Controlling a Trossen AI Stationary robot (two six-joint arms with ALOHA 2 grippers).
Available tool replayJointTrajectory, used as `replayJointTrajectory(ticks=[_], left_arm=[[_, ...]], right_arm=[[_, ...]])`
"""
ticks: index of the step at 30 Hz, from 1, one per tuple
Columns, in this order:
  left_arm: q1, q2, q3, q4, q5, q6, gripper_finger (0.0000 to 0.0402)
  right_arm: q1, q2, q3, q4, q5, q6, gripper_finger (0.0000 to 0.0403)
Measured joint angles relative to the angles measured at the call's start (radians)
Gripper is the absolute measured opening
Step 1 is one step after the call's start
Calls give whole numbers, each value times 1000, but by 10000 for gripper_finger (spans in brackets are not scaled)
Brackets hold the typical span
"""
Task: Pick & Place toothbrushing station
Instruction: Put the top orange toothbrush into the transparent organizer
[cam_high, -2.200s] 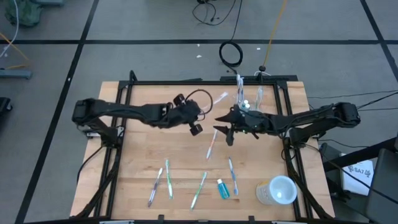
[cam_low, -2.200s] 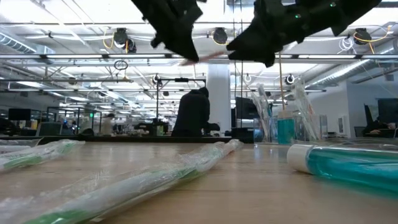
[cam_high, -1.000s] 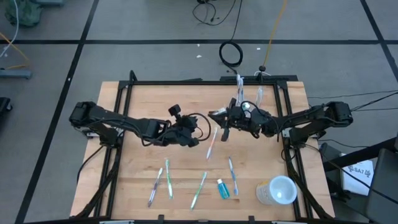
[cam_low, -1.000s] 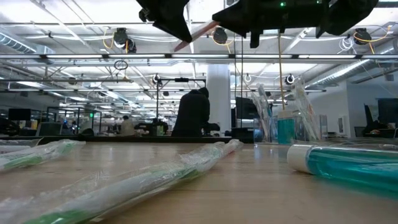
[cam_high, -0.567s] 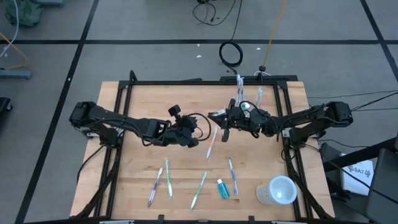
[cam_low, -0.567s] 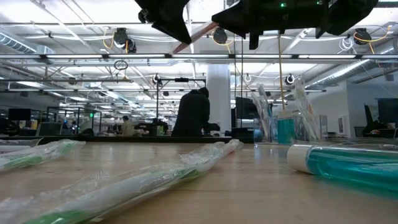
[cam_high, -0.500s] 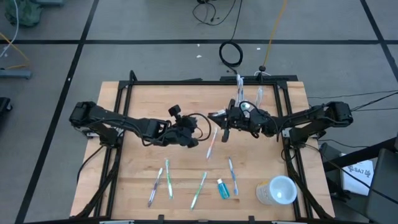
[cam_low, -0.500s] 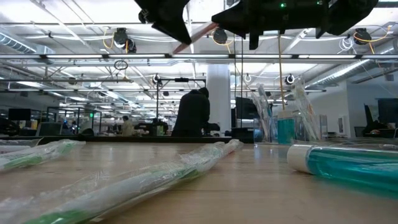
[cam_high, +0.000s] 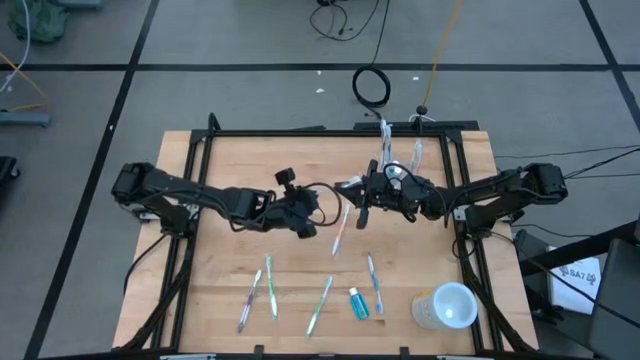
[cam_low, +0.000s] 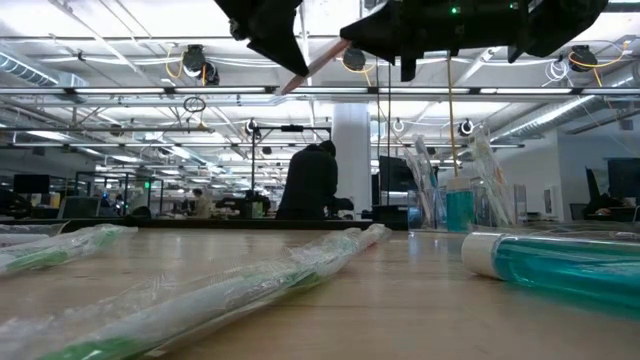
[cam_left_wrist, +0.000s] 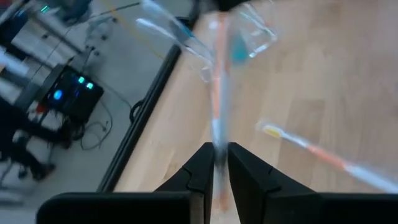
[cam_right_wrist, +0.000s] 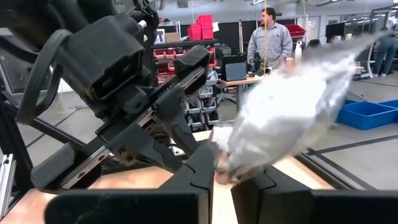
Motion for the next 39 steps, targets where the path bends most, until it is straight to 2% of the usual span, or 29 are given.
replayJointTrajectory(ticks=[4, 11, 20, 24, 29, 35, 39], left_arm=[[30, 0, 0, 5, 87, 104, 47], [93, 0, 0, 9, 166, 48, 52], [129, 0, 0, 9, 194, -48, 149], [125, 0, 0, 2, 201, -128, 175], [107, 0, 0, -50, 203, -186, 175], [99, 0, 0, -133, 202, -181, 160], [102, 0, 0, -128, 202, -167, 152]], right_arm=[[0, 0, 0, -12, -1, -11, 19], [-1, 0, 0, -60, 3, -30, 20], [-9, 0, 0, -79, 13, -76, 21], [-21, 0, 0, -129, 81, -135, 20], [-47, -27, -1, -254, 212, -154, 19], [-65, -172, -1, -460, 415, -154, 19], [-127, -284, 1, -542, 449, -151, 19]])
